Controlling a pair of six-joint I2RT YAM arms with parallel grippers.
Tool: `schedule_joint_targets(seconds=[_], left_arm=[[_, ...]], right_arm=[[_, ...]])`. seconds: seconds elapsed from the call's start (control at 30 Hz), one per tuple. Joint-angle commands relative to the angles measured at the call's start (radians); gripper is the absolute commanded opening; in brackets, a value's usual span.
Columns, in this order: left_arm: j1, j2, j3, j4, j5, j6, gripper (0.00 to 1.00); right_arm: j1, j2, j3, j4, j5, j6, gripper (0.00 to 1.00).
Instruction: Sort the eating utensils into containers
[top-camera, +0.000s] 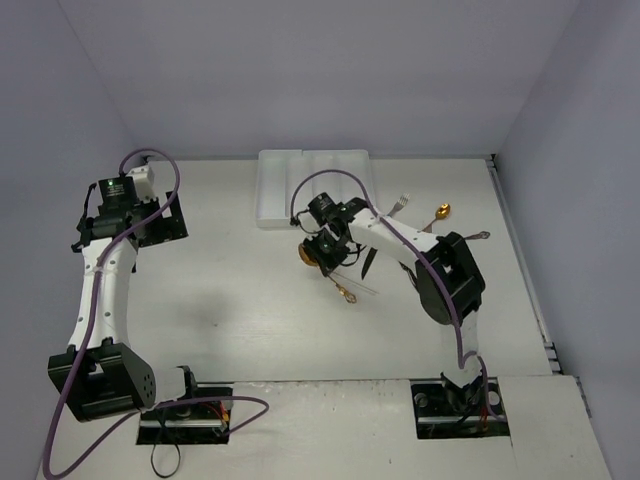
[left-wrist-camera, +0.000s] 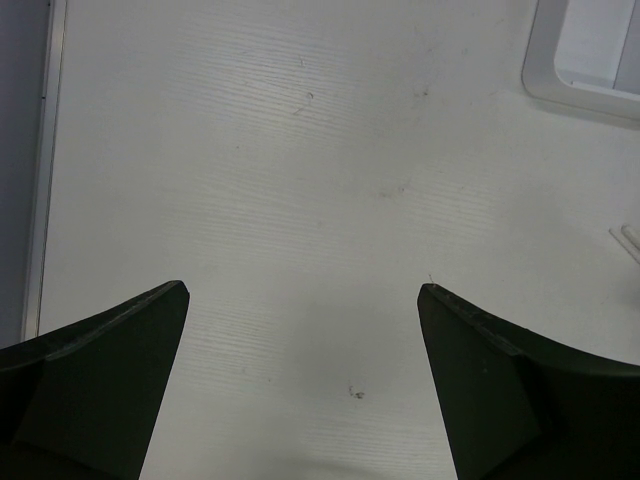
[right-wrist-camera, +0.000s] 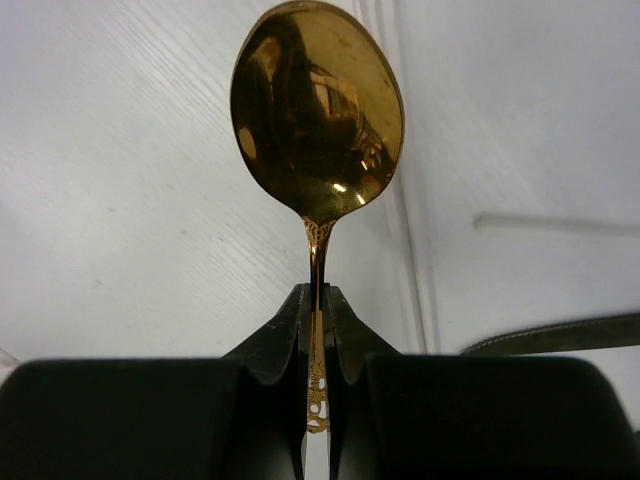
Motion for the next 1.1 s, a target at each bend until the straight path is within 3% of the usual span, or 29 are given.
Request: schedule_joint_targets(seconds=[0.0,0.17,0.37,0.5,1.07], left_arm=[[0.004,-0.011,0.064,0.042,0.01,0.003,0.97],[0.005,-0.014,0.069,0.052,-0.004,-0.002,0.97],[0.004,-0.067,0.034,0.134,-0.022,-0.019,0.97],[0.004,-0.118,-0.018,0.201,-0.016,-0.027,0.97],[0.004,-0.069,-0.03,0.213,-0.004,-0.059,0.97]], right_arm=[[-0.058,-0.147,0.176,-0.002,-0.109,0.013,0.0],[-0.163,-0.097,0.378,0.013,-0.116,0.054,0.0],[-0.31,0.089,0.686,0.025,-0.029,0.102,0.0],[-0.373,0.186,0.788,0.054,-0.025,0.156,0.0],[-0.445,0.387,0.852,0.255,-0.014,0.235,0.0]])
